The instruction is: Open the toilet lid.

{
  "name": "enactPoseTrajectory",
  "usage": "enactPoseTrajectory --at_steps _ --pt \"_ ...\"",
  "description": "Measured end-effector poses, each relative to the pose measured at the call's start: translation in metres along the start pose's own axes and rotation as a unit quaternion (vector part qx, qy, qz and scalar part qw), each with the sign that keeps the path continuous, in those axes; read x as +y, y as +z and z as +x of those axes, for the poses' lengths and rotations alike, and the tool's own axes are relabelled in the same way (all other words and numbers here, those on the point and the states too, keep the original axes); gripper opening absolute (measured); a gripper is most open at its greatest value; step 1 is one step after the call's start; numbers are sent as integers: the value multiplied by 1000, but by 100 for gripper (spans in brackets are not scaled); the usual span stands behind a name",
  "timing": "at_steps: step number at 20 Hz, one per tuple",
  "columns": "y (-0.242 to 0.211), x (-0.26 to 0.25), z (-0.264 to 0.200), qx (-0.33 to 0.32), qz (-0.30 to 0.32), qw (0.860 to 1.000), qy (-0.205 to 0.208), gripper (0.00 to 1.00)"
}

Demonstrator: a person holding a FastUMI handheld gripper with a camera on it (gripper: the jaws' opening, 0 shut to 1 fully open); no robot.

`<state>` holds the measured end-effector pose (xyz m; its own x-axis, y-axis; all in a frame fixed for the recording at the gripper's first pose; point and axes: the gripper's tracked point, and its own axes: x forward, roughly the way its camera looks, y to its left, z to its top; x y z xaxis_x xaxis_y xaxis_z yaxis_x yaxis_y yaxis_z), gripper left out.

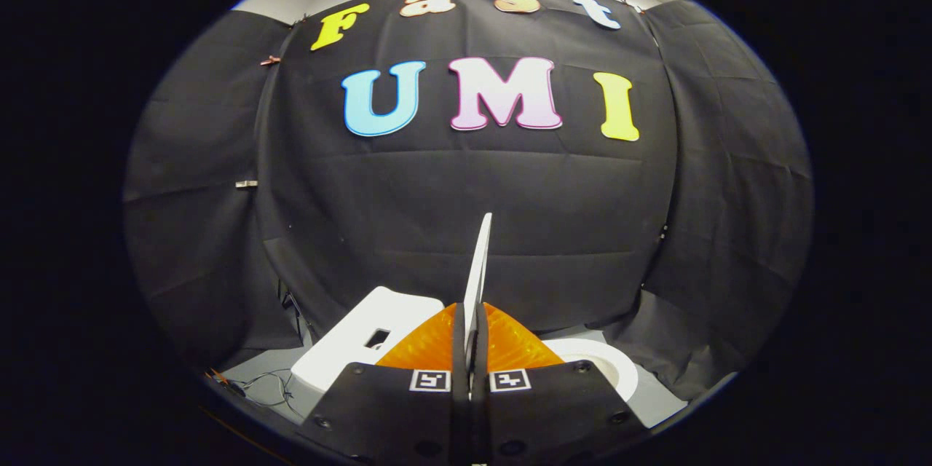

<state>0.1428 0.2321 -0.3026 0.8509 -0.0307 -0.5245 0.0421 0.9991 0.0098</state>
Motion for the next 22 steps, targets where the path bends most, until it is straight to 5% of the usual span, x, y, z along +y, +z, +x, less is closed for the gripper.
enactPoseTrajectory --at_steps 22 --pt "-11 126 13 3 -114 992 50 5"
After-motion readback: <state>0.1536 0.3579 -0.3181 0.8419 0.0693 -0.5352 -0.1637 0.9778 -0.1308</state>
